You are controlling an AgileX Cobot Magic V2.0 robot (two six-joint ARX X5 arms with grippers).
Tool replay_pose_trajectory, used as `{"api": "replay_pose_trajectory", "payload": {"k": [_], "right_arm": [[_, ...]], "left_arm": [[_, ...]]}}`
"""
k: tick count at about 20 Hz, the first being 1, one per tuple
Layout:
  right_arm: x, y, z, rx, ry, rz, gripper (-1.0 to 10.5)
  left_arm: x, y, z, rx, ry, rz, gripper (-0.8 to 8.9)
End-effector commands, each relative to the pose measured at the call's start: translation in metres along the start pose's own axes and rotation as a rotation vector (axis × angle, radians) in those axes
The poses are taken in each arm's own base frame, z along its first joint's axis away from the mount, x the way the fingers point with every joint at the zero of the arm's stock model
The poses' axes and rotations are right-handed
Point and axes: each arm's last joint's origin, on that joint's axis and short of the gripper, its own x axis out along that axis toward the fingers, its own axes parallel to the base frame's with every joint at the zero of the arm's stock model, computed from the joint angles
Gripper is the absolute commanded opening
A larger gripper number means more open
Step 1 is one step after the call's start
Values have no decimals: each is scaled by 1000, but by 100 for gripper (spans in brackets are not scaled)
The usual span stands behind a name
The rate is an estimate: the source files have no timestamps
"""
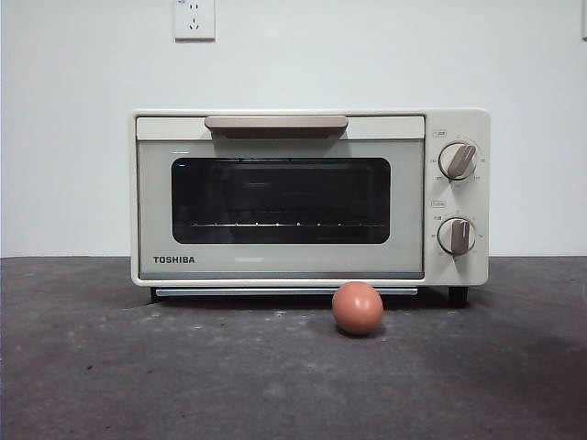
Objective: Eggoven
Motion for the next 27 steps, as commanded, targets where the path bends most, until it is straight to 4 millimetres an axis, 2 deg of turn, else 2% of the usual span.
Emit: {"api": "replay_pose_trajectory", "payload": {"k": [1, 5, 15, 22, 27], "right_arm": [[-1, 2, 5, 115, -14, 35, 6], [-7, 5, 19, 198, -17, 75, 5], [-23, 19, 75, 186, 110, 169, 5], [-19, 31, 108, 102, 370, 378, 5], [-15, 41, 122, 79, 498, 585, 5]], "left_arm": [[-1, -1, 2, -98, 17, -22, 7], [-6, -9, 14, -99, 43, -55, 7], [-7, -32, 56, -40, 231, -182, 7], [3, -50, 89, 85, 437, -321, 7], [8, -61, 103, 120, 522, -406, 7]]}}
